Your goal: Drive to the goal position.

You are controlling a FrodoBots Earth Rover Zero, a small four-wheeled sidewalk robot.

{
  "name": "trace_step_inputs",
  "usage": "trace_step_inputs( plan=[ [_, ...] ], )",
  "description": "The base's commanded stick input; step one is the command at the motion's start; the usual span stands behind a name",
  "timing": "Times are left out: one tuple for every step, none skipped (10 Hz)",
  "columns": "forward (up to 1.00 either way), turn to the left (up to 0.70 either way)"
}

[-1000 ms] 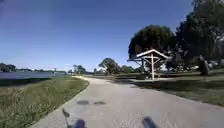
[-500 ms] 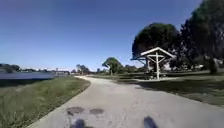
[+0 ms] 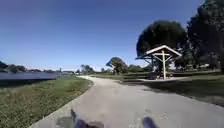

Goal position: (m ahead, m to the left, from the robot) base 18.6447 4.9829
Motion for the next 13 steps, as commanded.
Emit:
trace_step_inputs(
  plan=[
    [0.85,0.00],
    [0.85,0.00],
    [0.85,0.00],
    [0.85,0.00],
    [0.85,0.00],
    [0.85,0.00],
    [0.85,0.00],
    [0.85,0.00],
    [0.85,0.06],
    [0.85,0.34],
    [0.85,0.34],
    [0.85,0.34],
    [0.85,0.34]
  ],
)
